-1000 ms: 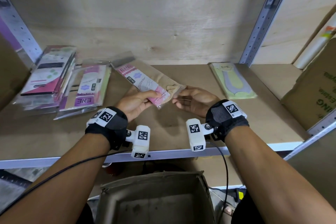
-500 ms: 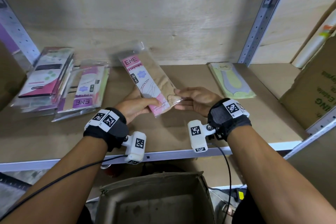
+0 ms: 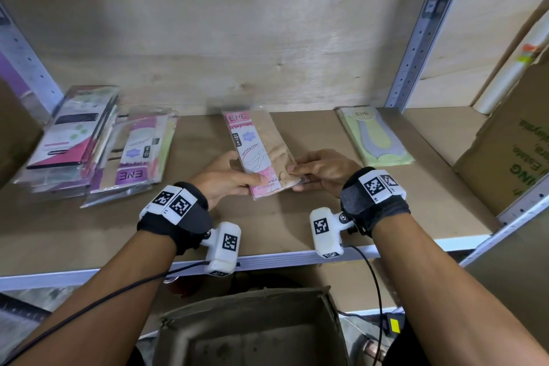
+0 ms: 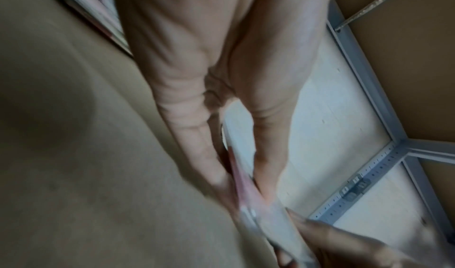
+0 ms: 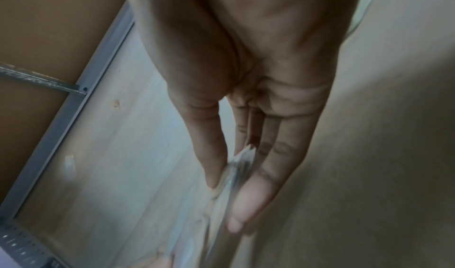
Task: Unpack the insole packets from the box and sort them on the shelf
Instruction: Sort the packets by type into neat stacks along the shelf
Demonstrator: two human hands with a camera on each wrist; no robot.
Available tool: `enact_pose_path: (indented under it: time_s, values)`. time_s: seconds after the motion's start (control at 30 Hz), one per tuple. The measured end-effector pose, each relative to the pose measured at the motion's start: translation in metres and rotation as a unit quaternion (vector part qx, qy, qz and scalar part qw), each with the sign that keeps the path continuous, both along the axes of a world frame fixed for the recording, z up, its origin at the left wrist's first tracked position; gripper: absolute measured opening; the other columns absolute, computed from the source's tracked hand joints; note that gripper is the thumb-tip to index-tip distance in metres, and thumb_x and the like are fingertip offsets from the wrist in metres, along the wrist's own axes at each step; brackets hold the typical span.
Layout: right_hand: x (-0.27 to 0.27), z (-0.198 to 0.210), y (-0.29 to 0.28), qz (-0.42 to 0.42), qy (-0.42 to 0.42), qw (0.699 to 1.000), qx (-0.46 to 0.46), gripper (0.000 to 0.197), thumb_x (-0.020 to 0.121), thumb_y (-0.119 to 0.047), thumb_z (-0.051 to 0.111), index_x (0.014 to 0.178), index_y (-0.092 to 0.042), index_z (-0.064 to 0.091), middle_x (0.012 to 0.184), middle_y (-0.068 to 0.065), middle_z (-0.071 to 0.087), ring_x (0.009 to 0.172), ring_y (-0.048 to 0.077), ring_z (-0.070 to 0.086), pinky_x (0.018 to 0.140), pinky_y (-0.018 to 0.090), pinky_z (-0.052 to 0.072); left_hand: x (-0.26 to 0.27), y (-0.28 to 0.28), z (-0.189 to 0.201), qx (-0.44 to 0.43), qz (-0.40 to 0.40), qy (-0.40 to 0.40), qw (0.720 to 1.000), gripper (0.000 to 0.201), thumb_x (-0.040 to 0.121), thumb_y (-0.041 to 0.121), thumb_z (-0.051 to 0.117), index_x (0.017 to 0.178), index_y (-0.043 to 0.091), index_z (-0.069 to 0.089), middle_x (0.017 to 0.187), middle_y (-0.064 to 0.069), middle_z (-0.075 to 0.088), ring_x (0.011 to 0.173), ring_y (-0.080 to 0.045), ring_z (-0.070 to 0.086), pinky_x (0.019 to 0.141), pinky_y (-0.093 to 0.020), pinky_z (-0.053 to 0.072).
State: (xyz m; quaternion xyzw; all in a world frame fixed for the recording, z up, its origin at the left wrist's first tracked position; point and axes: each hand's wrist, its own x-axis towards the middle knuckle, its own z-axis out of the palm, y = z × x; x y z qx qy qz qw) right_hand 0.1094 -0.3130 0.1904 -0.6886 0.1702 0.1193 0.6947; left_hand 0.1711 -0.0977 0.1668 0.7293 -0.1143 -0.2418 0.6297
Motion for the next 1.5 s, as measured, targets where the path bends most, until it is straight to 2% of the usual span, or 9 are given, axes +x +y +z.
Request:
enact_pose_path:
  time_s: [0.13,0.23,0.33,0.47,0.57,0.63,0.9,1.3,1.5]
  values:
    - [0.002,0.004,-0.012,-0.053,-0.001,0.997,-0.061,0.018,0.080,-0.003,0.078,0.083,-0.004,0.061,0.081,0.014,0.063,0.059,0.017,0.063,0.073,0.033,0.062,0.001,-0.023,0.009,0.012,0.062,-0.003,0.998,0.057,0.072,-0.004,0.085,0.121,0.005,0.056,0.100,-0.011,0.072,0.090,-0.019,0.073,0.071,-0.027,0.061]
    - [0.003,0.009,-0.027,-0.091,-0.013,0.990,-0.109,0.020,0.077,0.003,0.079,0.084,-0.002,0.061,0.074,0.012,0.061,0.055,0.015,0.057,0.069,0.033,0.062,0.009,-0.050,0.022,0.031,0.068,-0.013,0.997,0.045,0.072,-0.008,0.083,0.107,0.007,0.058,0.105,-0.013,0.070,0.092,-0.021,0.071,0.062,-0.022,0.060]
    - [0.003,0.012,-0.043,-0.126,-0.022,0.973,-0.191,0.022,0.073,0.000,0.080,0.088,-0.007,0.066,0.082,0.011,0.068,0.068,0.021,0.064,0.083,0.039,0.060,0.018,-0.082,0.030,0.070,0.067,-0.021,0.995,0.048,0.070,-0.006,0.085,0.109,0.004,0.058,0.114,-0.016,0.067,0.105,-0.030,0.069,0.082,-0.036,0.061]
    - [-0.002,0.015,-0.059,-0.160,-0.008,0.945,-0.287,0.030,0.073,-0.007,0.081,0.101,-0.009,0.071,0.107,0.010,0.070,0.101,0.024,0.067,0.090,0.031,0.055,0.026,-0.112,0.026,0.132,0.019,-0.025,0.991,0.030,0.068,-0.002,0.088,0.088,0.008,0.067,0.111,-0.016,0.074,0.094,-0.026,0.074,0.085,-0.039,0.061]
    - [-0.008,0.019,-0.060,-0.138,0.024,0.931,-0.336,0.037,0.077,-0.010,0.079,0.112,-0.004,0.070,0.116,0.012,0.067,0.111,0.025,0.063,0.089,0.027,0.052,0.026,-0.124,0.020,0.173,-0.012,-0.021,0.985,0.047,0.064,0.005,0.092,0.106,-0.001,0.073,0.109,-0.016,0.075,0.098,-0.029,0.074,0.092,-0.044,0.058]
    - [-0.010,0.021,-0.059,-0.131,0.032,0.926,-0.353,0.039,0.081,-0.010,0.077,0.118,-0.002,0.066,0.120,0.013,0.066,0.114,0.027,0.061,0.093,0.030,0.053,0.024,-0.129,0.020,0.174,-0.013,-0.011,0.985,0.053,0.063,0.004,0.092,0.111,-0.004,0.070,0.109,-0.018,0.075,0.095,-0.031,0.074,0.089,-0.046,0.060]
    - [-0.012,0.025,-0.056,-0.109,0.035,0.913,-0.392,0.042,0.088,-0.015,0.069,0.127,-0.003,0.058,0.126,0.013,0.062,0.118,0.028,0.059,0.097,0.033,0.051,0.014,-0.140,0.028,0.223,-0.007,-0.023,0.975,0.054,0.071,0.007,0.088,0.119,-0.002,0.065,0.115,-0.019,0.072,0.098,-0.032,0.073,0.087,-0.046,0.060]
    - [-0.009,0.026,-0.055,-0.101,0.049,0.907,-0.407,0.049,0.087,-0.015,0.071,0.131,-0.004,0.054,0.131,0.014,0.059,0.122,0.029,0.055,0.104,0.037,0.048,0.009,-0.147,0.029,0.235,-0.006,-0.042,0.971,0.056,0.074,0.002,0.085,0.124,-0.001,0.061,0.123,-0.021,0.068,0.100,-0.035,0.072,0.083,-0.046,0.062]
    - [-0.009,0.029,-0.054,-0.096,0.030,0.902,-0.419,0.049,0.085,-0.017,0.071,0.130,-0.006,0.054,0.130,0.013,0.058,0.120,0.029,0.056,0.102,0.036,0.048,0.015,-0.136,0.032,0.266,-0.009,-0.075,0.961,0.069,0.074,0.025,0.088,0.133,0.006,0.057,0.128,-0.015,0.066,0.089,-0.027,0.075,0.083,-0.040,0.062]
